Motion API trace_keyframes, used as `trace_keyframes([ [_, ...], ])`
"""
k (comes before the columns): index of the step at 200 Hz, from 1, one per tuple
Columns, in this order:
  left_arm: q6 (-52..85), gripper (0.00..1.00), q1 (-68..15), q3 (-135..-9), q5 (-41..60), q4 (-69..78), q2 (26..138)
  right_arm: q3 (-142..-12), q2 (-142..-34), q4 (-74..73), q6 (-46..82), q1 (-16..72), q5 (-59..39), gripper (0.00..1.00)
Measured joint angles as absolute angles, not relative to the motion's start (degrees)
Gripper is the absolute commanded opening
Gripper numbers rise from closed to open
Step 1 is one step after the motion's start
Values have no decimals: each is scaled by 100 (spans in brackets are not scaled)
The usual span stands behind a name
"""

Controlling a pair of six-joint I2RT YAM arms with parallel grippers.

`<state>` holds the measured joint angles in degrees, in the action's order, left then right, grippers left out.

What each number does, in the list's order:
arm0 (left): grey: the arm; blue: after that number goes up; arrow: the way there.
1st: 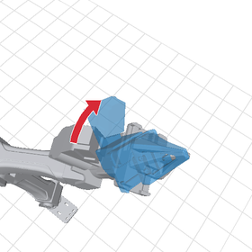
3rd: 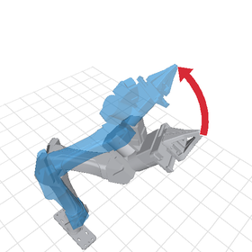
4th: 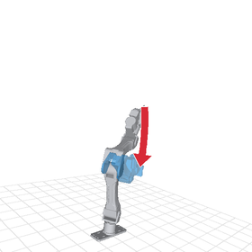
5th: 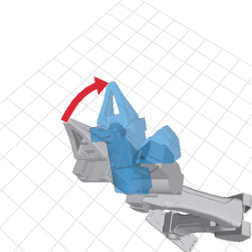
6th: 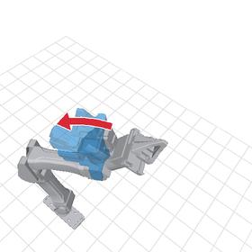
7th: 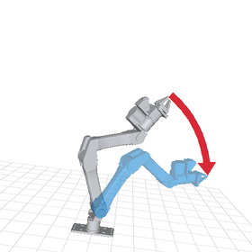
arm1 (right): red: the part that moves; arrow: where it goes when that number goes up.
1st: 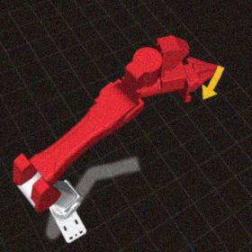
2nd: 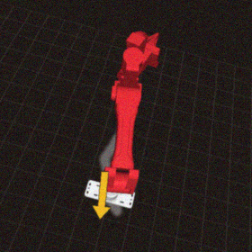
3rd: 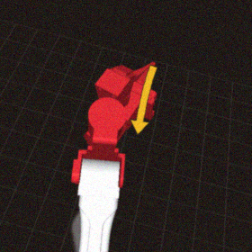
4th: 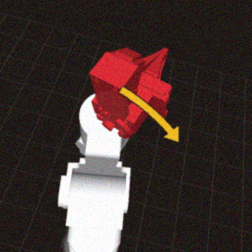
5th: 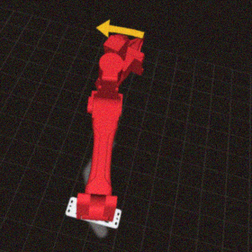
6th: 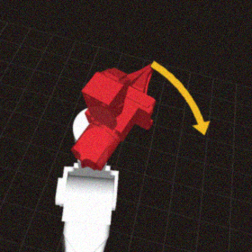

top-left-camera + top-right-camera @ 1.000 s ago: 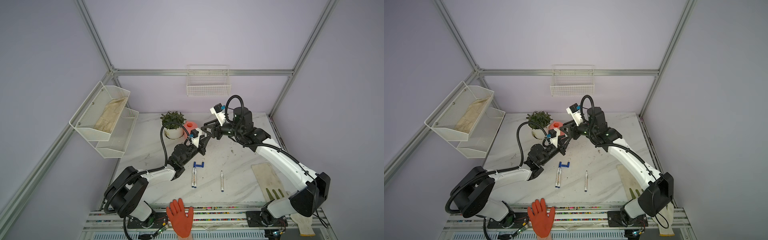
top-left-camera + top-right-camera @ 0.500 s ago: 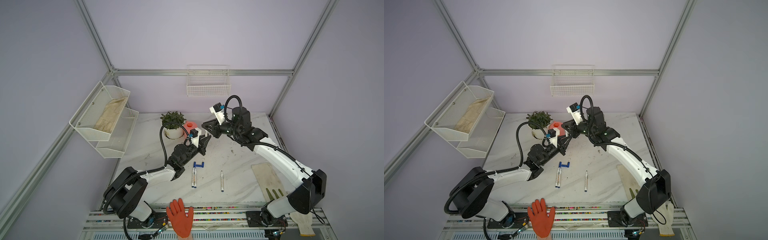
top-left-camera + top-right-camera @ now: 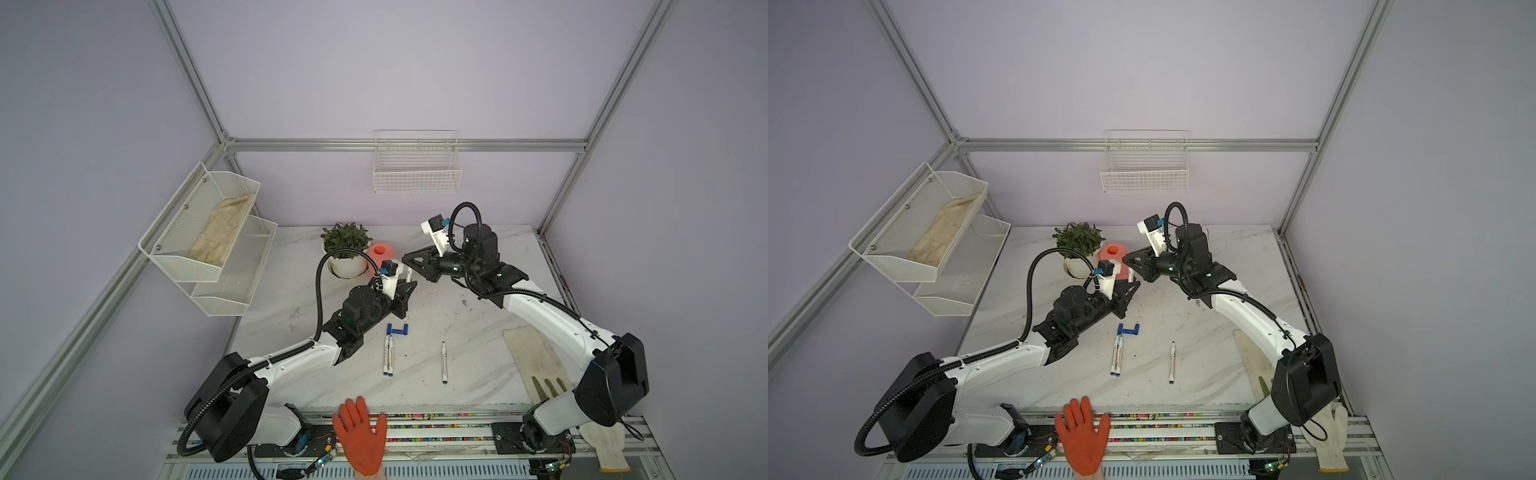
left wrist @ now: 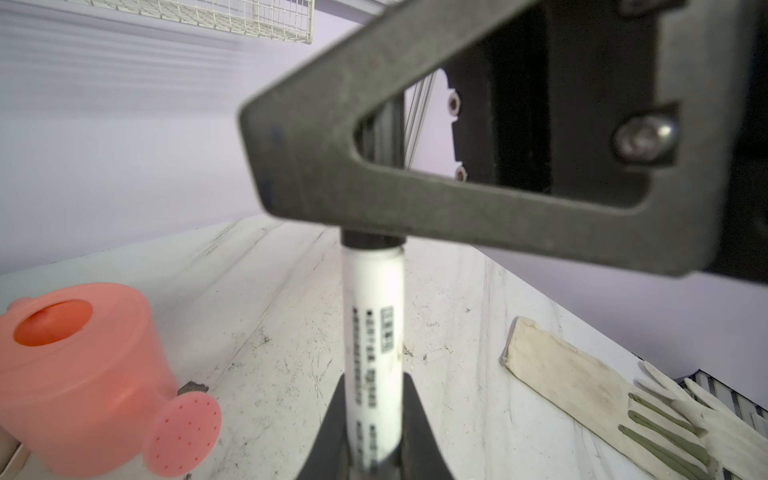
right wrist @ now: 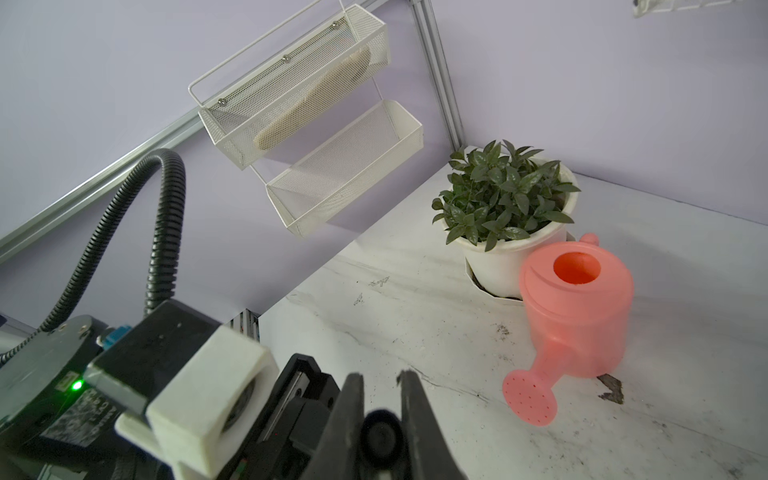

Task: Insert the pens into the pen caps

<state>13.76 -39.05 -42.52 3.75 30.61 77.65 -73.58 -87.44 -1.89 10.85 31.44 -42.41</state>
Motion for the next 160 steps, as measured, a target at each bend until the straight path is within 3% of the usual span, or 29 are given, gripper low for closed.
trace_keyframes([
  [30, 1549, 0, -3612, -4254, 834, 3024, 7861, -7328, -8986, -434, 1236, 3094, -4401, 0],
  [101, 2832, 0, -2738, -4259, 3028, 3632, 8438, -7424, -9397, -346, 1210, 3052, -4423, 0],
  [160, 2714, 0, -2694, -4305, 3356, 3579, 8318, -7105, -9177, -526, 1800, 2661, -5065, 0],
])
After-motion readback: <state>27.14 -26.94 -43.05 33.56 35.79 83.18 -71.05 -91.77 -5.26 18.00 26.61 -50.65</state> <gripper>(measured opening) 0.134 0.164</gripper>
